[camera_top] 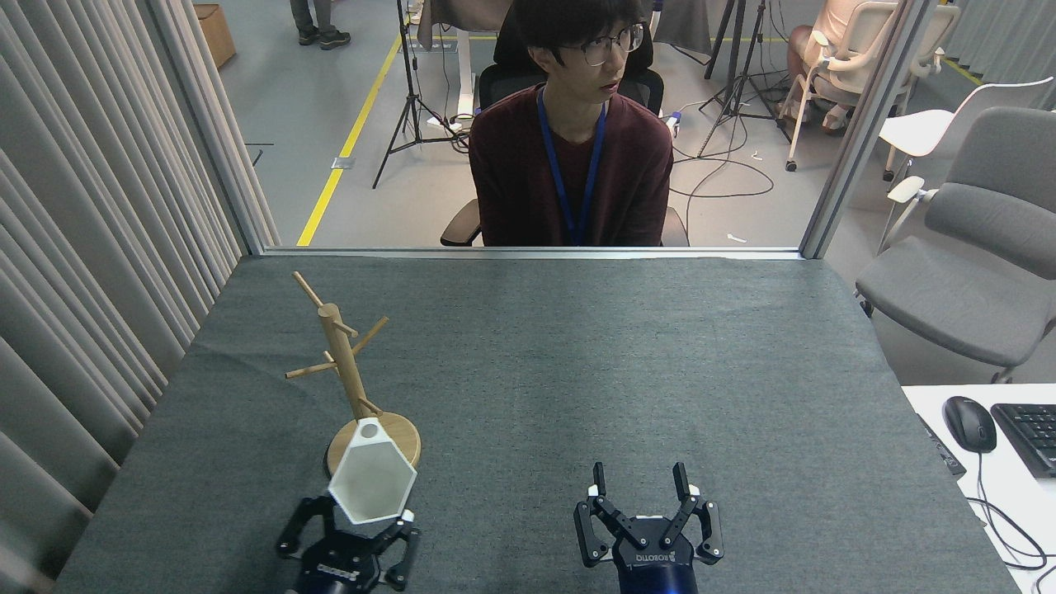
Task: Hang cup on storage rack
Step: 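Release the right gripper and carry the cup toward the wooden stand, then hook the cup's handle onto a peg of the wooden stand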
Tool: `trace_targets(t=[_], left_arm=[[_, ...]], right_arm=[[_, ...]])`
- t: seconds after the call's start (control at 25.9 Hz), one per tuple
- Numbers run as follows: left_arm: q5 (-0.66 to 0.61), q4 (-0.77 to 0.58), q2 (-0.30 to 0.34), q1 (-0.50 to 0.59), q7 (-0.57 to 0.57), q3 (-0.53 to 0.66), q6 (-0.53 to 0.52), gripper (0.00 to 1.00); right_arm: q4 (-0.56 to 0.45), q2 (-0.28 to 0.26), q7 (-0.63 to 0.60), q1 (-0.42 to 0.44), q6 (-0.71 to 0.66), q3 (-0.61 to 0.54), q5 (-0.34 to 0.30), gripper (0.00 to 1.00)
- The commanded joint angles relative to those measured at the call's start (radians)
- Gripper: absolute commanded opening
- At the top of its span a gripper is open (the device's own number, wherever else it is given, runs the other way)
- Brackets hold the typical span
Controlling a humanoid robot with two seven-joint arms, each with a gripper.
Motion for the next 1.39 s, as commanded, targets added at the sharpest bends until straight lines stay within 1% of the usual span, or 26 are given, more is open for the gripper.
trace_targets(t=[0.0,0.12,0.19,0.31,0.42,0.62,0.77,0.93,1.08,1.12,1.16,1.2,1.24,1.27,1.35], left_arm=[[0.0,-0.054,0.027,0.016,0.005,0.099,0.002,0.57],[-0.012,-0.057,0.041,-0.01,0.005,0.133,0.022,0.57],[-0.073,-0.04,0.059,-0.076,0.005,0.139,0.056,0.57],[-0.135,0.02,0.061,-0.13,0.006,0.153,0.074,0.57],[-0.162,0.087,0.062,-0.189,0.008,0.161,0.096,0.57],[-0.201,0.175,0.062,-0.245,0.025,0.162,0.105,0.57],[-0.209,0.179,0.065,-0.248,0.028,0.161,0.105,0.57],[-0.273,0.202,0.061,-0.245,0.028,0.159,0.105,0.59],[-0.278,0.228,0.058,-0.249,0.032,0.159,0.106,0.61],[-0.278,0.235,0.058,-0.251,0.032,0.159,0.109,0.63],[-0.278,0.241,0.058,-0.251,0.034,0.158,0.12,0.71],[-0.276,0.244,0.058,-0.252,0.034,0.156,0.132,0.82],[-0.276,0.245,0.058,-0.254,0.034,0.156,0.135,0.98],[-0.276,0.247,0.058,-0.255,0.035,0.155,0.135,0.99],[-0.276,0.245,0.056,-0.254,0.035,0.153,0.135,0.99]], right_arm=[[0.004,-0.004,-0.001,0.002,-0.009,-0.001,0.014,0.98],[0.006,-0.004,-0.001,0.0,-0.009,-0.001,0.015,0.98],[0.012,-0.004,-0.001,0.002,-0.009,-0.001,0.015,0.98],[0.012,-0.004,-0.001,0.003,-0.009,-0.001,0.017,0.98],[0.014,-0.004,-0.001,0.005,-0.009,-0.001,0.018,0.98],[0.012,-0.004,-0.001,0.003,-0.01,-0.001,0.018,0.98],[0.014,-0.004,-0.001,0.002,-0.01,-0.001,0.018,0.98],[0.014,-0.002,-0.001,-0.001,-0.009,-0.001,0.018,0.98],[0.014,-0.002,-0.001,-0.001,-0.01,-0.001,0.018,0.98],[0.014,-0.002,-0.001,0.0,-0.01,-0.001,0.018,0.98],[0.014,-0.002,-0.001,0.0,-0.01,-0.001,0.018,0.98],[0.014,-0.002,-0.001,0.0,-0.01,-0.001,0.018,0.98],[0.014,-0.002,-0.001,-0.001,-0.01,-0.001,0.018,0.98],[0.014,-0.002,-0.001,-0.001,-0.01,-0.001,0.018,0.98],[0.014,-0.002,-0.001,-0.001,-0.01,-0.001,0.018,0.98]])
